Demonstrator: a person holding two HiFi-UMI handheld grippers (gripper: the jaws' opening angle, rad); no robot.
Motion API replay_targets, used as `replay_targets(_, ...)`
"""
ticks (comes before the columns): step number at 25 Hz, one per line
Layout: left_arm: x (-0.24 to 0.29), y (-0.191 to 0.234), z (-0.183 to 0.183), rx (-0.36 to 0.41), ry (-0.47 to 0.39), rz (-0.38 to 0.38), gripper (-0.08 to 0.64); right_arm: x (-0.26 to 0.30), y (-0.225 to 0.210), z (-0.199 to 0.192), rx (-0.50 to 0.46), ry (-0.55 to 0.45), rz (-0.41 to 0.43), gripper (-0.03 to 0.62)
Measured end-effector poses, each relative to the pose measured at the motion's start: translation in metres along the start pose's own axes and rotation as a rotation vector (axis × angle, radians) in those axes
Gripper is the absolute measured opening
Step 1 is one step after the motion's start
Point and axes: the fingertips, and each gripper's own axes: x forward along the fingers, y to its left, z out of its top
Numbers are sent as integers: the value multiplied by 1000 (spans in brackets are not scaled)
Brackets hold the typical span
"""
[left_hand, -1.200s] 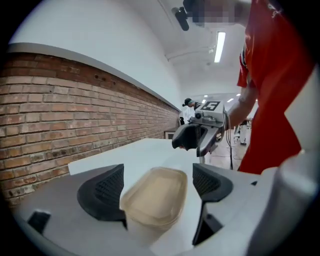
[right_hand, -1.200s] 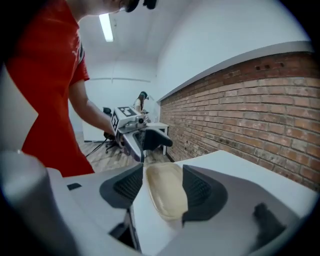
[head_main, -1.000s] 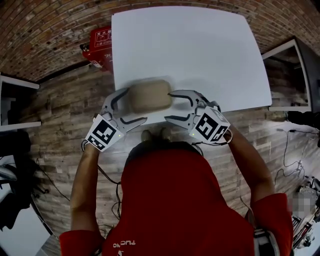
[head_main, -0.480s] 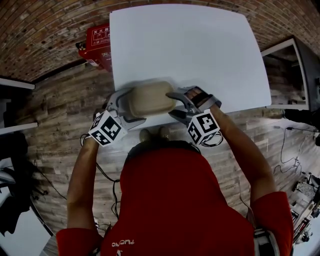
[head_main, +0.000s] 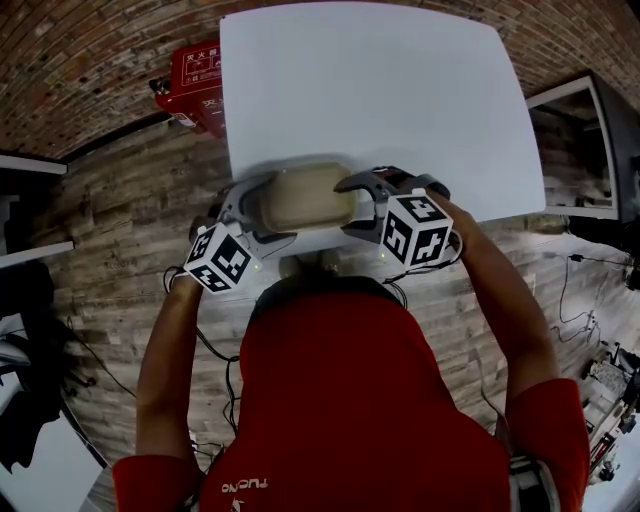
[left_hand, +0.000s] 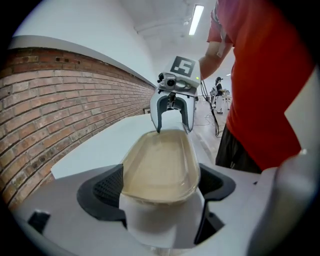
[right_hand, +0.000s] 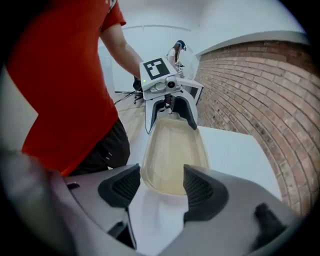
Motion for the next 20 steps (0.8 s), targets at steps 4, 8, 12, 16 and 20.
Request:
replay_targets(4, -1, 3, 2, -28, -14, 10, 466, -6, -7, 4, 57, 9, 29, 283)
replay_targets(8, -2, 2, 2, -39, -22, 17, 466, 4, -6, 17, -52, 75, -135, 284)
replay_targets(12, -2, 3, 0, -38, -23, 20, 466, 34, -5, 42, -165, 114, -243, 284)
replay_targets(16, -2, 4, 0, -26, -18, 34, 466, 45, -11, 48, -105, 131, -220, 282)
replay_targets(20, -1, 6, -1, -8, -10, 65, 454, 37, -11, 58, 112, 12, -60, 259)
